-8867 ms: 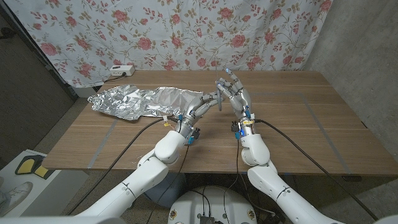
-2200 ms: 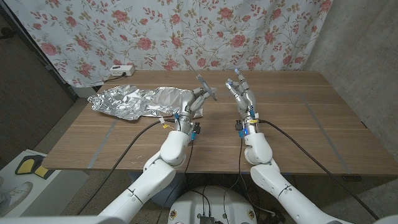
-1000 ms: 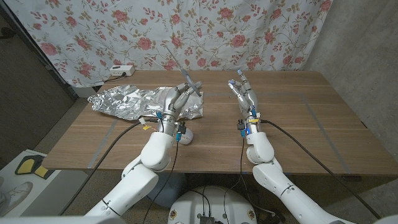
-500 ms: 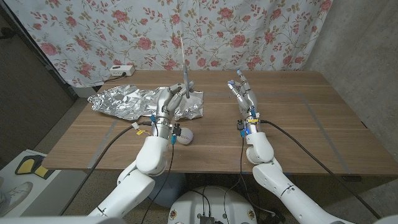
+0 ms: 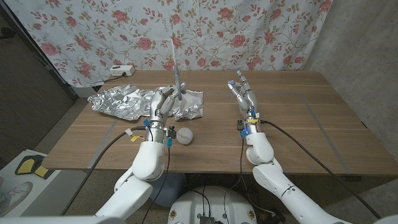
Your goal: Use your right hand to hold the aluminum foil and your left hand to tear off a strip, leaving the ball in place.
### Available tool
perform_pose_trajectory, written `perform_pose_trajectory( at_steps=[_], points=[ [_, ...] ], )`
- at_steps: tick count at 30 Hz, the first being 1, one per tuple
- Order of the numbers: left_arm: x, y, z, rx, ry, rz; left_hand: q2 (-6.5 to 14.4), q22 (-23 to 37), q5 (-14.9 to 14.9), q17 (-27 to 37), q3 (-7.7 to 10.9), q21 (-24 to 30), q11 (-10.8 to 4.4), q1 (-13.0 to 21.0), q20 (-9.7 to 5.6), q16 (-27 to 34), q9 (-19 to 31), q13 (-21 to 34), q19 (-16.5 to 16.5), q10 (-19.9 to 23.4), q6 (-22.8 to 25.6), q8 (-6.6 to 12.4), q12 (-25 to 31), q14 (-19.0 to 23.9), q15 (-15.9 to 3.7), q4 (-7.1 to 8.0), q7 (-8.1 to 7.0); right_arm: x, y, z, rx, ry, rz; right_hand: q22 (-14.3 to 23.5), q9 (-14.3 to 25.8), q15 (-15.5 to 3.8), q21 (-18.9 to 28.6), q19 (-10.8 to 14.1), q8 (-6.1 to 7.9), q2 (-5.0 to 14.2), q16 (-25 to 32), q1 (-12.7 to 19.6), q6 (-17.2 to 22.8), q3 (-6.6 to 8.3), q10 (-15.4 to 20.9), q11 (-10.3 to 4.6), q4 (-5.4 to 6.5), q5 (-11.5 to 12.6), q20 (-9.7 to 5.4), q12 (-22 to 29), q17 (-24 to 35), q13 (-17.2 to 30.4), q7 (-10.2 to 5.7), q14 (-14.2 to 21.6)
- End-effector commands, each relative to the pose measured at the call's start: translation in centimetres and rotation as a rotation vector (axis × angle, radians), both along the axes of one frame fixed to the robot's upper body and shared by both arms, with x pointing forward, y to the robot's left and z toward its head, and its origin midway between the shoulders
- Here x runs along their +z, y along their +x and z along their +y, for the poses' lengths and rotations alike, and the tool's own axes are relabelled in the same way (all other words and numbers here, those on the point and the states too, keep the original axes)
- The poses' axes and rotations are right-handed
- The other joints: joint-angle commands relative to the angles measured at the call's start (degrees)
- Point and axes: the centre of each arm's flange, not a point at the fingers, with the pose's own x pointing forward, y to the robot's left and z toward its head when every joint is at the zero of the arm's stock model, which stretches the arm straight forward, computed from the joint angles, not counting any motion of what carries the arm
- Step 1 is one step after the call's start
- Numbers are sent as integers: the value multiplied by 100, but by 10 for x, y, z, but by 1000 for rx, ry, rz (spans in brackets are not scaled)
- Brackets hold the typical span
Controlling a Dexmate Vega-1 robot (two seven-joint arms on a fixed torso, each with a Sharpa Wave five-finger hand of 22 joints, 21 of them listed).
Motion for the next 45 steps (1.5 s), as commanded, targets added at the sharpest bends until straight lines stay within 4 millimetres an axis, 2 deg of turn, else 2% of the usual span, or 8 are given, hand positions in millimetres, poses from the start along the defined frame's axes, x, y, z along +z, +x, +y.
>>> perform_pose_trajectory(
  at_steps=[1,16,18,20,23,31,37,45],
  points=[
    [-14,-9,14,93,-79,11,-322,11,-123,2,-2,42,-875,-196,-33,-59,-136,-191,47,1434,185,46,517,243,-272,179,10,-3,0,-2,-12,2,14,9,12,-956,39,-12,40,-6,11,-52,-19,41,-7,-25,0,29,27,-15,21,17,-2,-7],
    [-33,-5,22,132,-133,45,-666,2,-374,-68,-310,38,-824,-899,-47,-264,-654,-682,69,1457,381,-98,280,303,-240,421,104,-2,-3,-4,-16,16,11,9,10,-948,38,-20,56,-10,17,-91,-18,51,20,-31,-12,33,34,-33,13,28,-9,-13],
    [-36,-4,23,134,-146,43,-629,1,-360,-79,-271,36,-800,-847,-41,-285,-713,-736,71,1382,365,-130,222,317,-239,393,107,-1,-3,-5,-15,14,6,10,10,-944,38,-22,57,-12,16,-100,-19,50,21,-32,-12,32,38,-35,12,29,-7,-16],
    [-37,-4,24,137,-147,44,-302,3,-313,-19,-10,29,-865,-379,8,-289,-898,-775,59,1322,306,-217,174,305,-221,185,124,0,-3,-5,-17,10,0,10,10,-944,38,-22,58,-10,16,-104,-18,51,22,-32,-12,33,39,-37,11,30,-4,-17],
    [-39,-5,24,151,-162,28,-132,7,-256,48,194,44,-896,130,-21,-257,-1047,-824,87,1282,258,-278,123,326,-283,-8,83,1,-4,-4,-18,16,-3,10,9,-935,38,-25,60,-2,21,-125,-18,51,24,-32,-2,33,34,-41,14,32,-5,-14],
    [-39,-1,26,155,-194,-69,130,16,-325,225,220,26,-828,211,81,-262,-1251,-820,2,844,-179,-512,-76,94,-295,161,227,4,-5,-4,-21,16,-18,10,8,-946,45,-9,68,-2,22,-139,-6,57,35,-35,-9,35,29,-47,10,36,-17,-18],
    [-33,-1,26,156,-205,-116,95,20,-313,166,180,56,-1006,30,-20,-307,-1361,-774,54,779,-203,-543,-134,156,-426,267,20,6,-5,-3,-22,17,-26,10,7,-939,47,-3,72,-7,25,-162,-1,62,49,-37,-11,35,31,-51,3,40,-25,-5],
    [-21,-1,27,132,-195,-166,75,20,-204,71,164,63,-1073,-138,-90,-440,-1540,-921,47,619,-360,-643,-406,72,-476,368,-45,11,-5,-2,-22,14,-41,11,6,-939,49,2,75,-6,28,-187,2,68,61,-37,-12,34,29,-57,-2,45,-31,1]
  ],
)
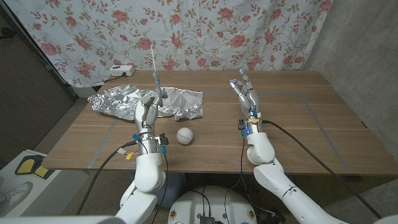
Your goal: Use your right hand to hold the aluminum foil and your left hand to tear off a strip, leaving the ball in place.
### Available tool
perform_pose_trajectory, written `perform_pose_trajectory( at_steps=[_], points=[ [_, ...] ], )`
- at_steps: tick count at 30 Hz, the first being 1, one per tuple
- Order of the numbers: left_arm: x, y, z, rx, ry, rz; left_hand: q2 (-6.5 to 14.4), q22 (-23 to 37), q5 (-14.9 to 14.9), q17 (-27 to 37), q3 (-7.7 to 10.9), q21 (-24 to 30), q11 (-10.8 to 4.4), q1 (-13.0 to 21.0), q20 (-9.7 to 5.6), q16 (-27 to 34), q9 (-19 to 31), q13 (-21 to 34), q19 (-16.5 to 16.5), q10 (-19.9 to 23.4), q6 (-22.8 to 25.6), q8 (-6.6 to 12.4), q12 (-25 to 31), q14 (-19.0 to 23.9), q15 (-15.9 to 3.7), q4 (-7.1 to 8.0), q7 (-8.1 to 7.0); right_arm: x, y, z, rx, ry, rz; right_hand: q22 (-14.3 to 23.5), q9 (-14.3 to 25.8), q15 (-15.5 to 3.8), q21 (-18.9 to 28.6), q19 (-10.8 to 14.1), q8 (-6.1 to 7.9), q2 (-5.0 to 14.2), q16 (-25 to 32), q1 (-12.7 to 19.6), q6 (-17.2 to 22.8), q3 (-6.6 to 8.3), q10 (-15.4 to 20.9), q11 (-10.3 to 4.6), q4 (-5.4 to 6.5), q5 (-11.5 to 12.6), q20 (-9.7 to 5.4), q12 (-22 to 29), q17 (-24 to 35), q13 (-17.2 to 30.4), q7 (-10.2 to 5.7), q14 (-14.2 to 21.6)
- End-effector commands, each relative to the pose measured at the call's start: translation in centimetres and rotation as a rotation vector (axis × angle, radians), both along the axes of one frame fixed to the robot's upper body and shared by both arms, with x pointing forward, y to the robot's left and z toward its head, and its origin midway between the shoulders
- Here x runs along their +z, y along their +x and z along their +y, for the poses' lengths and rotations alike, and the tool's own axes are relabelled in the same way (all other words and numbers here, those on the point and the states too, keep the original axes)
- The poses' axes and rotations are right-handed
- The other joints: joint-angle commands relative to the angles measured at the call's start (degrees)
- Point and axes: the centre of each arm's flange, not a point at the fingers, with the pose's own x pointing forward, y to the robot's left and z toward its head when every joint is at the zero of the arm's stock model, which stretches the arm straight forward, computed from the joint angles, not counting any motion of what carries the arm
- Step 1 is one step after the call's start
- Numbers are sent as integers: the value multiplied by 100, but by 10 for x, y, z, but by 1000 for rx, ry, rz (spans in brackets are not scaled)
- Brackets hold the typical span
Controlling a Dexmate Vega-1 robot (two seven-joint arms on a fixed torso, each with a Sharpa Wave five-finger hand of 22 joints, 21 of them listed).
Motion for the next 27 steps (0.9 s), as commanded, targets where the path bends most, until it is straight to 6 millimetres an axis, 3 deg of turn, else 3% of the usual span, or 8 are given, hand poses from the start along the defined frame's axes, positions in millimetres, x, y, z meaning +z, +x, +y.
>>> perform_pose_trajectory(
  at_steps=[1,10,24,27],
  points=[
    [13,1,0,-13,4,-92,468,4,104,-37,30,49,-405,347,-42,-82,-96,-73,-12,259,-489,-66,-149,-114,-46,110,-53,6,0,2,-5,-1,-23,11,19,-940,24,33,48,5,29,-47,3,52,39,-15,6,34,-3,-12,-3,21,-32,0],
    [25,-3,-3,-68,17,-155,439,-7,300,-138,16,37,-465,231,-122,-227,-353,-292,-45,37,-632,-196,-572,-303,-55,202,-310,10,-1,3,-12,-6,-36,11,18,-945,26,39,53,21,41,-69,14,60,44,-15,7,35,-10,-23,1,24,-42,9],
    [31,-7,-8,-112,-7,-212,435,-9,419,-185,29,51,-469,244,-208,-270,-484,-443,-9,1,-656,-236,-792,-358,-65,214,-428,10,0,4,-7,-1,-32,11,16,-945,29,51,68,43,67,-127,44,62,57,-12,20,37,-5,-45,12,29,-53,14],
    [28,-6,-9,-105,-25,-202,411,-11,448,-202,32,53,-465,265,-227,-278,-523,-487,-3,51,-573,-210,-832,-361,-70,198,-395,9,1,4,-9,-3,-31,11,15,-949,29,51,68,53,73,-136,45,66,59,-12,23,38,-9,-49,16,30,-54,16]
  ],
)
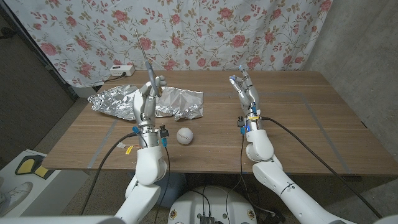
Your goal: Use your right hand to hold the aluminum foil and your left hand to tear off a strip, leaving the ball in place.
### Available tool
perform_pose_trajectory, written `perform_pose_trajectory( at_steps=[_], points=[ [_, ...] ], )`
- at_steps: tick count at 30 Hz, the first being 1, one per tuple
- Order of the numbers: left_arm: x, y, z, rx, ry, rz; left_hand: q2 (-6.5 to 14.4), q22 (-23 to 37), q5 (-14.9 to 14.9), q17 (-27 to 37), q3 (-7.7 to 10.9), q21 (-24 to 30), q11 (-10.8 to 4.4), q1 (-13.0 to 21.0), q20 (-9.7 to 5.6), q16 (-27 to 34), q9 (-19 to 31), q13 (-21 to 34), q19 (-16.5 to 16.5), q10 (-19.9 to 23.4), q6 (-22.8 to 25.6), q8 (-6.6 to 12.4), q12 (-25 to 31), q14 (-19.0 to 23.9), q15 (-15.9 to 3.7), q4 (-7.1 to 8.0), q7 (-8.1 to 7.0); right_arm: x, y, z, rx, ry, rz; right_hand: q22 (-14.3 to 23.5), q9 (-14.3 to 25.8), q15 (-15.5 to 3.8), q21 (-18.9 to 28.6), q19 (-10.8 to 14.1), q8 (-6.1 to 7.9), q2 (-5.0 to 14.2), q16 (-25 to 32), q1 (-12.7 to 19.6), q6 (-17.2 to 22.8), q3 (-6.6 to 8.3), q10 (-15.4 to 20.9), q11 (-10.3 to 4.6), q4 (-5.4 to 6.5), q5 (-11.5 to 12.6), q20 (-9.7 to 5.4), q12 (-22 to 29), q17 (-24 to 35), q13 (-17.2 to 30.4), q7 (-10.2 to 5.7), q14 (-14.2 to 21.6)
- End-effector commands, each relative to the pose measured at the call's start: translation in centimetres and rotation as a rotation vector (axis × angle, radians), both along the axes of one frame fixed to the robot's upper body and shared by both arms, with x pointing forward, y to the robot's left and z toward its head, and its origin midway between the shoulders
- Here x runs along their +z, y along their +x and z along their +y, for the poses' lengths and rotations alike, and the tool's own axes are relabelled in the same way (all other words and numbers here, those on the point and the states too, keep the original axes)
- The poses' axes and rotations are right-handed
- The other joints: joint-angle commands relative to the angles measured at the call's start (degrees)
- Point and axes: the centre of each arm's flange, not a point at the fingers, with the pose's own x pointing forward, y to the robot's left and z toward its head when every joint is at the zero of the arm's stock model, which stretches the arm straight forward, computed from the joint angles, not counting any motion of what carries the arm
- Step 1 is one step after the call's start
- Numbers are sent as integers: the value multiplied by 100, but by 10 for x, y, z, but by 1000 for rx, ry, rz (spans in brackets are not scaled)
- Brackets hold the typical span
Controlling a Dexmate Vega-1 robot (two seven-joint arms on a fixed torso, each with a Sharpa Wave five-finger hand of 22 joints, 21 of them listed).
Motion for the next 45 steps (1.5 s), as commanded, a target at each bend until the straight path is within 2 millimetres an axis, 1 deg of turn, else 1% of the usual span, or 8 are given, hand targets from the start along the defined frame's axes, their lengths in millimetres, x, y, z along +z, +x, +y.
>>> perform_pose_trajectory(
  at_steps=[1,9,14,20,22,26,33,45],
  points=[
    [-1,1,-1,-18,-36,-14,271,4,76,-17,29,56,-249,318,-36,-15,-70,-74,24,338,-297,41,-87,-83,-85,3,-456,-2,2,1,4,5,4,11,14,-951,29,51,29,-1,28,-40,26,50,61,-12,5,38,-8,-7,15,31,-35,14],
    [-7,4,0,-9,-82,4,194,-10,194,-41,123,99,-193,739,-94,144,-316,-271,159,640,-72,80,-255,387,-173,-252,-333,-2,2,0,0,9,3,12,13,-946,28,53,32,2,43,-78,32,49,72,-12,11,39,-7,-20,21,35,-37,15],
    [-8,7,-1,-2,-48,1,426,7,142,96,9,121,-137,643,84,326,-176,-21,179,646,-619,11,-177,748,-124,-44,-278,-2,2,0,0,8,1,12,12,-951,27,51,34,-1,43,-90,36,50,77,-13,6,40,-6,-28,21,37,-38,3],
    [-7,11,-1,-25,-28,11,628,58,67,1010,-331,156,-131,846,20,851,392,1276,168,258,-991,178,717,913,-90,-58,-260,-2,2,1,-1,9,3,12,12,-954,27,52,33,5,49,-105,33,53,72,-11,5,43,-3,-41,24,37,-44,-2],
    [-7,13,-1,-33,-17,15,656,125,61,1811,-566,258,-175,997,-17,1382,752,2444,269,-141,-1088,290,1425,888,-77,-62,-205,-2,2,1,-1,15,6,12,12,-957,28,55,33,1,48,-108,32,53,64,-9,2,43,-7,-50,23,35,-47,-9],
    [-8,16,-2,-46,-28,17,702,176,103,2402,-659,378,-245,1088,-96,1788,968,3435,389,-327,-1121,314,2066,926,-87,6,-196,-1,3,1,-3,8,2,12,11,-950,28,57,31,0,52,-123,25,52,56,-9,3,44,-8,-63,24,33,-51,-9],
    [-11,19,-3,-54,-64,-4,720,177,190,2463,-480,602,-187,1175,-531,1762,1103,3935,806,-521,-1189,305,2367,1279,-107,123,64,0,3,1,-6,10,2,13,11,-951,28,57,34,-8,52,-135,29,55,47,-10,-6,45,-11,-86,21,28,-48,-22],
    [-13,22,-4,-84,-57,5,658,259,225,2711,-349,917,-146,1398,-583,1900,1203,4282,1186,-777,-1259,238,2604,1868,-111,65,275,-1,2,1,-10,7,4,13,10,-946,28,59,38,-11,53,-182,24,54,14,-6,-5,46,-15,-155,21,-4,-47,-54]
  ],
)
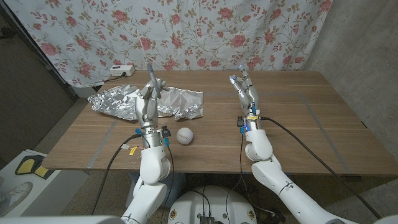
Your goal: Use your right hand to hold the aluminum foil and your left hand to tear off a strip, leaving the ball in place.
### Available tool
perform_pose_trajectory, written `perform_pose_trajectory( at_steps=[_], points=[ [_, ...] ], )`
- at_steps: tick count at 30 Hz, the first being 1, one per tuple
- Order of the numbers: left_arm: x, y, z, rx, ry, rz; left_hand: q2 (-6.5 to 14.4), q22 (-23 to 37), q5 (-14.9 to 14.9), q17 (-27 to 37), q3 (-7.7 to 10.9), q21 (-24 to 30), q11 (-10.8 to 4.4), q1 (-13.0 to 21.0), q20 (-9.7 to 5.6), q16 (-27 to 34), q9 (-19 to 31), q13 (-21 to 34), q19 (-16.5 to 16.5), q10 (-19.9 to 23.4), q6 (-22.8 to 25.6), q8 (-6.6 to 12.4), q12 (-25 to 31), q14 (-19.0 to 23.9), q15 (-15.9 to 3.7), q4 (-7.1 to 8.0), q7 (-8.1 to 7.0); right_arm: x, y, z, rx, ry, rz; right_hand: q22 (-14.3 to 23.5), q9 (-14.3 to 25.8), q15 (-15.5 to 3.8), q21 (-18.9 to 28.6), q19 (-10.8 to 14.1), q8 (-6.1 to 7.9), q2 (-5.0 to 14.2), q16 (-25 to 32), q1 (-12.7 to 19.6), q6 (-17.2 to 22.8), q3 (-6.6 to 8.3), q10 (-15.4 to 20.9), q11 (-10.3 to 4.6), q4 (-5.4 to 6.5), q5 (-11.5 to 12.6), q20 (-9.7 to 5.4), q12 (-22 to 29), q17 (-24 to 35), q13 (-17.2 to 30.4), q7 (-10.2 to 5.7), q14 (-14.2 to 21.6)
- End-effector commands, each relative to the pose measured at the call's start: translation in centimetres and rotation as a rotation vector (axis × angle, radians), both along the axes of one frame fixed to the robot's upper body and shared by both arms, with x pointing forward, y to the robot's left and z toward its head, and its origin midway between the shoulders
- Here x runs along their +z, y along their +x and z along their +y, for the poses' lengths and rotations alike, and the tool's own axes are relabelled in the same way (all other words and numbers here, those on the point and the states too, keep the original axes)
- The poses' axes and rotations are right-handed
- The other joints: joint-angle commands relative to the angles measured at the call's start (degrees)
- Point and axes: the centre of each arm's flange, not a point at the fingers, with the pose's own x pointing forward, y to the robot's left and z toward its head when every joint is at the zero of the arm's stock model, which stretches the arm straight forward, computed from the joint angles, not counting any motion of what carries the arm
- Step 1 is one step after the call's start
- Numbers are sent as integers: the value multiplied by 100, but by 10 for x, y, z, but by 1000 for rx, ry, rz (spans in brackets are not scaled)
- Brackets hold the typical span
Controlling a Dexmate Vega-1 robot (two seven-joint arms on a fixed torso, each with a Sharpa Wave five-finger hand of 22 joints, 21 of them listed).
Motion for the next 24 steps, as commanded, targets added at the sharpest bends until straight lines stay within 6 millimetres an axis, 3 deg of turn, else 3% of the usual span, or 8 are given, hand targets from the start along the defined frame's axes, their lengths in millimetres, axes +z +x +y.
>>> perform_pose_trajectory(
  at_steps=[1,9,10,13,17,20,24],
  points=[
    [-3,4,-1,-35,2,4,568,56,27,149,85,154,34,652,-33,106,63,1105,191,-95,-768,-57,2485,223,-136,26,245,0,-1,0,-3,-6,0,14,9,-934,28,48,40,13,33,-58,26,55,-40,6,-5,24,-2,-40,8,-7,-49,-43],
    [-5,10,-2,-64,16,13,593,360,5,498,43,648,138,694,-123,203,78,1145,675,-234,-775,-131,2580,43,-95,58,361,1,-2,-1,-5,-7,1,15,8,-938,40,81,44,12,36,-77,25,60,-43,4,-13,27,-38,-83,6,-31,-46,-59],
    [-6,11,-3,-70,18,8,608,555,4,624,25,876,222,709,-260,243,118,1160,802,-303,-804,-149,2610,-33,-71,75,399,1,-2,-1,-7,-9,1,15,8,-936,40,81,44,13,37,-80,23,60,-44,4,-12,27,-42,-87,6,-33,-44,-59],
    [-7,14,-3,-86,22,4,634,948,8,838,4,1289,352,746,-442,312,146,1102,954,-337,-798,-180,2634,-196,35,98,458,1,-3,-2,-8,-9,-1,15,8,-938,40,83,44,12,38,-83,23,61,-47,4,-15,28,-35,-98,6,-39,-43,-62],
    [-8,17,-3,-92,21,11,625,1417,31,820,57,1713,406,792,-517,237,187,1042,922,-368,-797,-213,2645,-205,95,138,535,1,-4,-2,-13,-13,-3,16,8,-935,41,85,47,5,36,-91,24,59,-55,3,-19,27,-42,-118,4,-49,-47,-76],
    [-10,19,-4,-108,15,21,597,1660,31,784,48,1891,292,756,-554,173,208,1041,760,-405,-790,-231,2656,-216,105,194,506,2,-5,-2,-14,-13,-2,16,7,-936,41,88,48,10,39,-96,23,63,-59,3,-20,28,-44,-133,5,-57,-49,-78],
    [-11,23,-3,-134,11,33,570,1777,35,746,40,1992,292,730,-568,127,212,995,711,-395,-780,-243,2644,-207,70,222,484,2,-5,-2,-19,-18,-3,17,7,-939,41,90,49,13,42,-101,22,66,-62,3,-23,29,-48,-150,5,-67,-44,-81]
  ],
)
